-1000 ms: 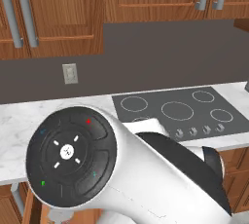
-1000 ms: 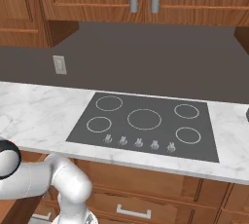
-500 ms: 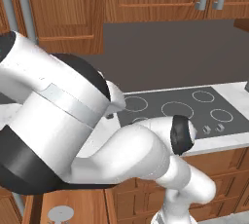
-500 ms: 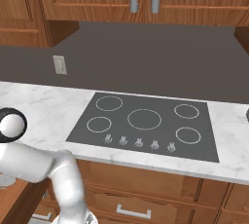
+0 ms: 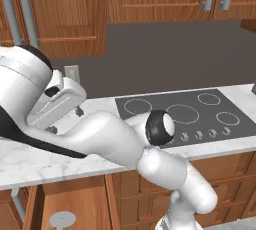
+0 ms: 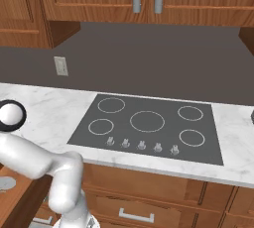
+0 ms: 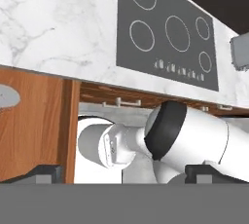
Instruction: Take the pizza cutter from the drawer on the left and place it on the dining counter for cutting.
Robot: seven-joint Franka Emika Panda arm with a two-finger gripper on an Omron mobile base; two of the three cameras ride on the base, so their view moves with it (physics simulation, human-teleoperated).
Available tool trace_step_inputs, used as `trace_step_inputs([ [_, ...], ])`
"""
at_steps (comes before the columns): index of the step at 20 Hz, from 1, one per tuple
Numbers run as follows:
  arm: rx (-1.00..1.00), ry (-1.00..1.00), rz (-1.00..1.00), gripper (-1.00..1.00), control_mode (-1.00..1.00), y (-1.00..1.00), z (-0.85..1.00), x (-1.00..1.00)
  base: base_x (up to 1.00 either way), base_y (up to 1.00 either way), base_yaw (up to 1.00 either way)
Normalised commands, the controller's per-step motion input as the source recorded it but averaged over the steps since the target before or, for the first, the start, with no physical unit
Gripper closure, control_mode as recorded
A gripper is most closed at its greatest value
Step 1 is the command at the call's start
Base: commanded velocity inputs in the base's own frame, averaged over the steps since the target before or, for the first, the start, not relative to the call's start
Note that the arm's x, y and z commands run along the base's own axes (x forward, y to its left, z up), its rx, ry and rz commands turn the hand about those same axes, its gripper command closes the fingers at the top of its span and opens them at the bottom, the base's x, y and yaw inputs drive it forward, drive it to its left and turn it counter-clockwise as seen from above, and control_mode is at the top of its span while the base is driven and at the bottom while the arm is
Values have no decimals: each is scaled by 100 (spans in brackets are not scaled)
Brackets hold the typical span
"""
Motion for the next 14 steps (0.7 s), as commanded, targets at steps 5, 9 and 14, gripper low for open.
trace_step_inputs([
  [5, 0, -4, 0, -100, -100, 8, -81, -17, 0, 0, 0],
  [9, -3, -36, 0, -100, -100, 0, -49, -53, 0, 0, 0],
  [14, -5, -49, -2, -100, -100, -1, -71, -95, 0, 0, 0],
])
